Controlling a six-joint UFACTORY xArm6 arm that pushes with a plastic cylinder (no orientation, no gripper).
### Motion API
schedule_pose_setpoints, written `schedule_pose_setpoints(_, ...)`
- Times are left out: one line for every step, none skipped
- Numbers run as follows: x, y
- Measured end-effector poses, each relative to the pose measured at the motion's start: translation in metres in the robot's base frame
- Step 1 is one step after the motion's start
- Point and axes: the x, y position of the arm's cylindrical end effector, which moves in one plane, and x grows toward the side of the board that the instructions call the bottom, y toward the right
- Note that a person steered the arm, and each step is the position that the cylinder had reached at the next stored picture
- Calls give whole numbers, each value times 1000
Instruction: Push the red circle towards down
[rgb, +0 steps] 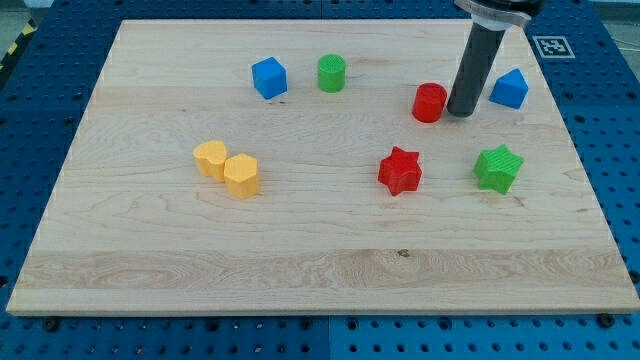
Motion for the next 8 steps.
schedule_pose_setpoints(-11,2)
schedule_pose_setpoints(-32,2)
schedule_pose_setpoints(-38,2)
schedule_pose_setpoints(-40,1)
schedule_pose_setpoints(-39,1)
schedule_pose_setpoints(-34,-2)
schedule_pose_setpoints(-24,-4)
schedule_pose_setpoints(-23,-12)
